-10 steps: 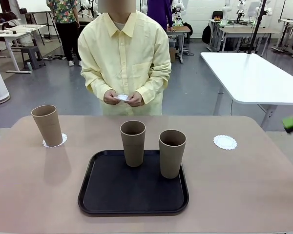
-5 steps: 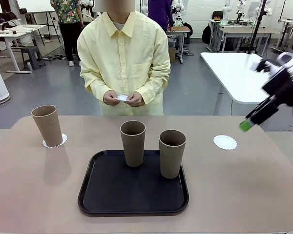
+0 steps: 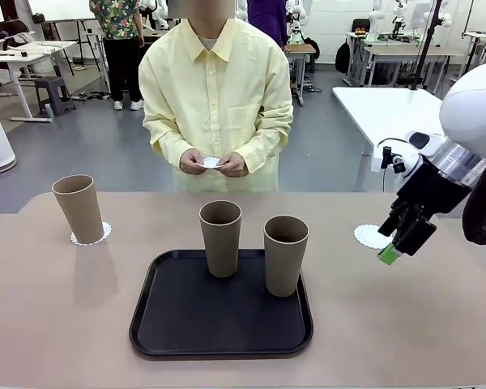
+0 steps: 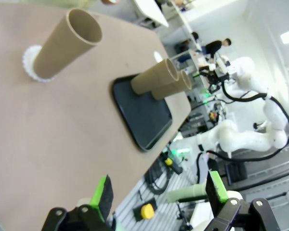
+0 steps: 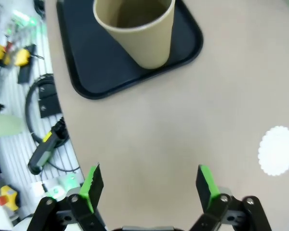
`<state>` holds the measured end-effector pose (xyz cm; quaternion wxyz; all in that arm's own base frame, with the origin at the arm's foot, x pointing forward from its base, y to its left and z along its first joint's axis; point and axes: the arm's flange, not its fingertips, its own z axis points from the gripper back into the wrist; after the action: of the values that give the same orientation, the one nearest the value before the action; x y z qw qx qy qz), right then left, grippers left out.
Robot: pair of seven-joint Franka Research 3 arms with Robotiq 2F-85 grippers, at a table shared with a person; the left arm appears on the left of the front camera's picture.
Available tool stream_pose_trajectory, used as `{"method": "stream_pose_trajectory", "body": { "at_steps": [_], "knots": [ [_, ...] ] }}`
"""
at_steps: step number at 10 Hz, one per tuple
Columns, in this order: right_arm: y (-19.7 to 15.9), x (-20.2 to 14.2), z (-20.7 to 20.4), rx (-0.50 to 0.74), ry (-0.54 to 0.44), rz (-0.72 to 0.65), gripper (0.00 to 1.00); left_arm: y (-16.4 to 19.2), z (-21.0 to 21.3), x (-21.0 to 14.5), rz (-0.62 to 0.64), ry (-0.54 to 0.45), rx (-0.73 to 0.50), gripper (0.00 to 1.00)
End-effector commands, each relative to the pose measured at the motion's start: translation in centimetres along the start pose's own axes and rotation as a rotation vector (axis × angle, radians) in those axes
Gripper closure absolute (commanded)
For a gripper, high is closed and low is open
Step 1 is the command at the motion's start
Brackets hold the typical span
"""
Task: Place coasters on the table and set cups on them.
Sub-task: Take one Reusable plastic cup from the Flat Tray and place it on a coaster set by the human.
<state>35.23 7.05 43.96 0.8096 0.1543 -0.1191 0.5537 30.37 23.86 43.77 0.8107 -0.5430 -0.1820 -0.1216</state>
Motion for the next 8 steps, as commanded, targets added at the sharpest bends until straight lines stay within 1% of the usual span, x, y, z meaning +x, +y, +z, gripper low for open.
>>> {"method": "stream_pose_trajectory", "body": {
  "at_steps": [1,4,5,6,7,8],
  "knots": [
    [-0.1,-0.6,-0.2,0.025,-0.004,-0.032,0.00,-0.2,0.1,0.0,-0.002,-0.006,-0.007,0.00],
    [-0.3,-0.5,0.0,0.009,-0.006,-0.016,0.00,-0.2,0.1,0.0,-0.002,-0.006,-0.007,0.00],
    [-0.8,-1.5,-1.2,0.004,-0.097,0.176,0.00,-0.2,0.1,0.0,-0.002,-0.006,-0.007,0.00],
    [-1.7,-1.7,-2.6,-0.003,-0.252,0.290,0.00,-0.2,0.1,0.0,-0.002,-0.006,-0.007,0.00],
    [-2.8,-1.7,-4.3,-0.001,-0.422,0.354,0.00,-0.2,0.1,0.0,-0.002,-0.006,-0.007,0.00],
    [-3.7,-2.1,-5.1,0.010,-0.542,0.349,0.00,-0.2,0.1,0.0,-0.002,-0.006,-0.007,0.00]
  ]
}}
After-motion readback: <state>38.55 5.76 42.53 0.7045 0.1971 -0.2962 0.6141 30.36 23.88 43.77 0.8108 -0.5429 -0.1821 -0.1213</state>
